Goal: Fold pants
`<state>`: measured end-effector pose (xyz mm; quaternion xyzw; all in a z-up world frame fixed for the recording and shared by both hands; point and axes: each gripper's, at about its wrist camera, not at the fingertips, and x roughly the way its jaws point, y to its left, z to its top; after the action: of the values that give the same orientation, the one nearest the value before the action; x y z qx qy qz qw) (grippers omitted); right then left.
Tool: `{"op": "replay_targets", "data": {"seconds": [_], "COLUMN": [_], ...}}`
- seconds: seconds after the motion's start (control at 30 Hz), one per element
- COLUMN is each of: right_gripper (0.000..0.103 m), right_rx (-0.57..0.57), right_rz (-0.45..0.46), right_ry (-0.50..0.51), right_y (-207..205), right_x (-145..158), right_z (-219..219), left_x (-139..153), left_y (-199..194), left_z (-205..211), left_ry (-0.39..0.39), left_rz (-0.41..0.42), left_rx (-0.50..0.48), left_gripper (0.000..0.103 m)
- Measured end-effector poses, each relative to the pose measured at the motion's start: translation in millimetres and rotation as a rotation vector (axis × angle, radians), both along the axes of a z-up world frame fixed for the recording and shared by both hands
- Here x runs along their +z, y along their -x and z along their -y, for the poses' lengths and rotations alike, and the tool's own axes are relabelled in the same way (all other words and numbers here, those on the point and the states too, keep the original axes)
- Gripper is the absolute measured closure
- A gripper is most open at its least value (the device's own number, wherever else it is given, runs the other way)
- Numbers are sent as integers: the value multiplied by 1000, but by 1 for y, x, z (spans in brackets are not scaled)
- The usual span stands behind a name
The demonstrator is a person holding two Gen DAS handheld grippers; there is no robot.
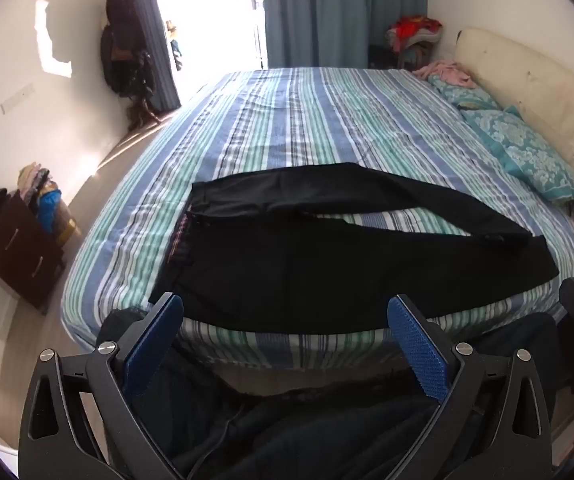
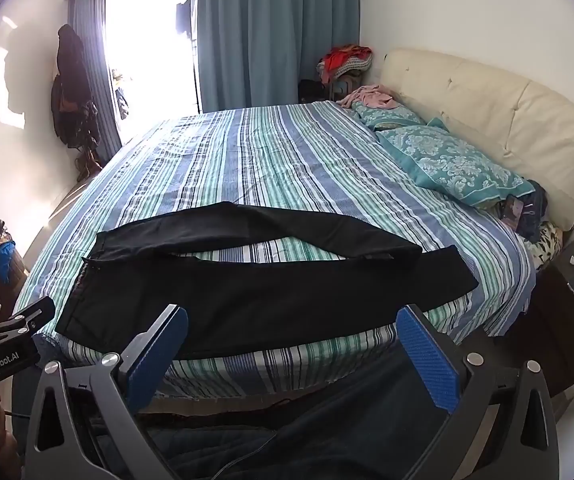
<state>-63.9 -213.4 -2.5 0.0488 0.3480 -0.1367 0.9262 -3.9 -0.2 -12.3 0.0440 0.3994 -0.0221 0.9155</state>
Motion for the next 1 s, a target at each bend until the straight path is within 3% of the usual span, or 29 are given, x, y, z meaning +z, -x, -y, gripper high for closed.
{"op": "replay_targets", "data": {"seconds": [0.63,1.0], "right_gripper": [0,0], "right_rx": [13,7], "right_rz": [-20,27], "right_ry": [0,11], "right_y": [-2,17], "right_x": [-7,8], "right_z": [-4,-10], "left_x": [3,22], "left_y": [2,22], "left_z": [-5,-4], "left_ry": [11,14], "left_rz": [0,61], "left_rx": [9,-3], "left_gripper": [1,1]}}
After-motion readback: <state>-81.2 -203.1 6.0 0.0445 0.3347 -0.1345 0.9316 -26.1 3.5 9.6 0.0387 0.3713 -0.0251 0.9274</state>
